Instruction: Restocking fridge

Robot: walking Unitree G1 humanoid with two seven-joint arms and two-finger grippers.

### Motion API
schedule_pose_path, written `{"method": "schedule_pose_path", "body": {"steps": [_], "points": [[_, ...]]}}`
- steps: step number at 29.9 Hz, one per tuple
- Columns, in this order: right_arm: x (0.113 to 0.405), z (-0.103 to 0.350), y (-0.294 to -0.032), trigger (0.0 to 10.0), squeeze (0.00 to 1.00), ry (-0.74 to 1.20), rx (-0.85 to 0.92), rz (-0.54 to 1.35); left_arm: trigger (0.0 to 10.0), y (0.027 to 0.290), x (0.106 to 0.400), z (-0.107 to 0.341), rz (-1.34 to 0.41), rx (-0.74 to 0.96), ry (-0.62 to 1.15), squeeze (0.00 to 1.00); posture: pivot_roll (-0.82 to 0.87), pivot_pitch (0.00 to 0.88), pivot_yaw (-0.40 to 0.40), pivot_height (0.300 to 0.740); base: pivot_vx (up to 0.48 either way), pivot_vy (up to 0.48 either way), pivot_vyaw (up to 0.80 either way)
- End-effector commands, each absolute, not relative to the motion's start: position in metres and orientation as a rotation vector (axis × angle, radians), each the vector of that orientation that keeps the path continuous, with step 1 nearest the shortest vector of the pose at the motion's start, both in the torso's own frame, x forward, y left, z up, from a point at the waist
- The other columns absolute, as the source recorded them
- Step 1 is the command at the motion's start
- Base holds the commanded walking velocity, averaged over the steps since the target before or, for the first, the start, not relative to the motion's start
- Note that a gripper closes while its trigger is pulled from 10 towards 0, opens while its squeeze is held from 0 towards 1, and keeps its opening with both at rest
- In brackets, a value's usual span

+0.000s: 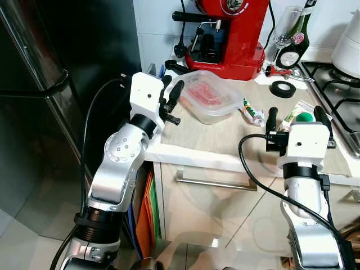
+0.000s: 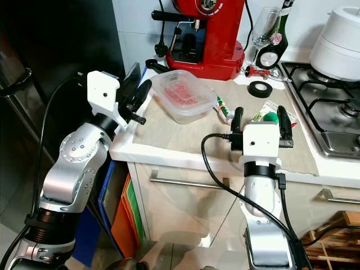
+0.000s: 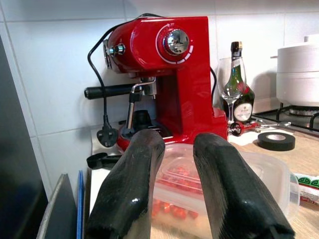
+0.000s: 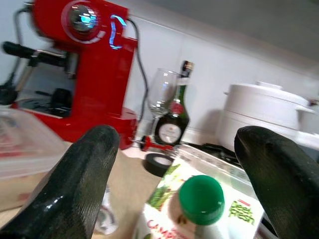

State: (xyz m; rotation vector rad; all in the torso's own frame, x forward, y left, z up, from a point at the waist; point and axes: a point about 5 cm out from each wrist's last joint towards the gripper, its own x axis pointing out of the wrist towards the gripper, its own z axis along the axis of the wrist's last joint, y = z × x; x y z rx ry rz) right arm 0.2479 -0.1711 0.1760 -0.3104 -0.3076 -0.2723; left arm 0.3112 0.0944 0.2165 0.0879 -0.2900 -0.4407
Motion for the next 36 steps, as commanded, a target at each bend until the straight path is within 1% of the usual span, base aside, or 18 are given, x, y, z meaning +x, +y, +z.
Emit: {"method": "schedule_pose_path", "body": {"steps": [1,6,10,16,23,32,36], "points": [[0.252,0.170,-0.177,10.0,0.00,-0.277,-0.291,-0.317,10.0,0.097,0.313,0.220,-0.428,0.107,-0.307,0.00,0.07,0.000,0.025,0.730,0.000,0.000,0.00],[0.260,0.168,-0.179,10.0,0.00,-0.279,-0.275,-0.350,10.0,0.098,0.315,0.222,-0.423,0.113,-0.315,0.00,0.09,0.000,0.026,0.730,0.000,0.000,0.00],[0.268,0.162,-0.174,10.0,0.00,-0.264,-0.247,-0.343,10.0,0.100,0.315,0.223,-0.420,0.121,-0.320,0.00,0.10,0.000,0.030,0.730,0.000,0.000,0.00],[0.276,0.159,-0.174,10.0,0.00,-0.261,-0.238,-0.355,10.0,0.102,0.316,0.226,-0.417,0.131,-0.328,0.00,0.11,0.000,0.032,0.730,0.000,0.000,0.00],[0.279,0.157,-0.174,10.0,0.00,-0.263,-0.239,-0.377,10.0,0.105,0.316,0.226,-0.407,0.140,-0.327,0.00,0.12,0.000,0.033,0.730,0.000,0.000,0.00],[0.279,0.155,-0.186,10.0,0.00,-0.256,-0.268,-0.455,10.0,0.106,0.317,0.228,-0.402,0.145,-0.332,0.00,0.11,0.000,0.033,0.730,0.000,0.000,0.00],[0.279,0.153,-0.187,10.0,0.00,-0.244,-0.255,-0.466,10.0,0.106,0.318,0.228,-0.406,0.147,-0.333,0.00,0.11,0.000,0.034,0.730,0.000,0.000,0.00]]}}
